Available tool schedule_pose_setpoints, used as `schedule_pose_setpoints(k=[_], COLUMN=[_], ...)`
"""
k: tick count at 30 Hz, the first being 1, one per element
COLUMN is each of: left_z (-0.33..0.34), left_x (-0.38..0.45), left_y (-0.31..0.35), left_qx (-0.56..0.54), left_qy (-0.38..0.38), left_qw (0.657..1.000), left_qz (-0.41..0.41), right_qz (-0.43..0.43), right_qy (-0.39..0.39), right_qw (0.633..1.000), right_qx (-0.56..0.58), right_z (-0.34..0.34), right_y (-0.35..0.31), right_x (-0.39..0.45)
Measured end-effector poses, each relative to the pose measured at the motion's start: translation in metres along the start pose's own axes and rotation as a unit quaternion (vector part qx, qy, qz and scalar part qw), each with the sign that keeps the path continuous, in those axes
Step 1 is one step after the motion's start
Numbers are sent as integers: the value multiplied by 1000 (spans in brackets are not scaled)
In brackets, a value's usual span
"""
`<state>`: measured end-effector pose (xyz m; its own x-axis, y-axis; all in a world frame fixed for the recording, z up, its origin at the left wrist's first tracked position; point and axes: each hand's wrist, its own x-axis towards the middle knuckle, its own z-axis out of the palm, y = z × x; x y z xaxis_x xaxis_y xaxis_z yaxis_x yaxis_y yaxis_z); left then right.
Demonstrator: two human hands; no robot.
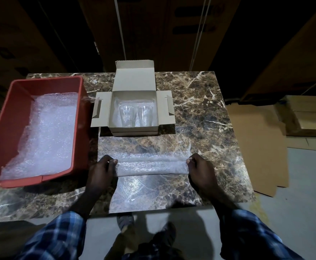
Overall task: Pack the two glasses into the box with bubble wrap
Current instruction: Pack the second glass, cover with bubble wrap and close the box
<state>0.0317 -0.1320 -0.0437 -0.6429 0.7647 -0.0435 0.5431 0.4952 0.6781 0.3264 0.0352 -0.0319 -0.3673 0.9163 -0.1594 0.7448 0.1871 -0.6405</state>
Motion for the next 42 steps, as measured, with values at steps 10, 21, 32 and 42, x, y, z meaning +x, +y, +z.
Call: schedule_pose_setpoints(k=[10, 21, 32, 42], left_z=[10, 15, 62, 57], left_x=[10, 5, -33, -33], left_y=[-3, -2, 27, 6], left_qx=[52, 71, 191, 245], left_qy=[20, 47, -51, -113], left_qw=[998, 996, 952, 952], left_qz=[-14, -21, 234, 148], right_qz=[48, 31, -220, -139], right_qy=[-48, -23, -20, -82], right_qw=[996, 987, 949, 951], right_qx=[-53, -153, -225, -263], right_z=[-2, 5, 96, 72], right_y=[-13, -18, -55, -4], right_x=[19, 29, -13, -8])
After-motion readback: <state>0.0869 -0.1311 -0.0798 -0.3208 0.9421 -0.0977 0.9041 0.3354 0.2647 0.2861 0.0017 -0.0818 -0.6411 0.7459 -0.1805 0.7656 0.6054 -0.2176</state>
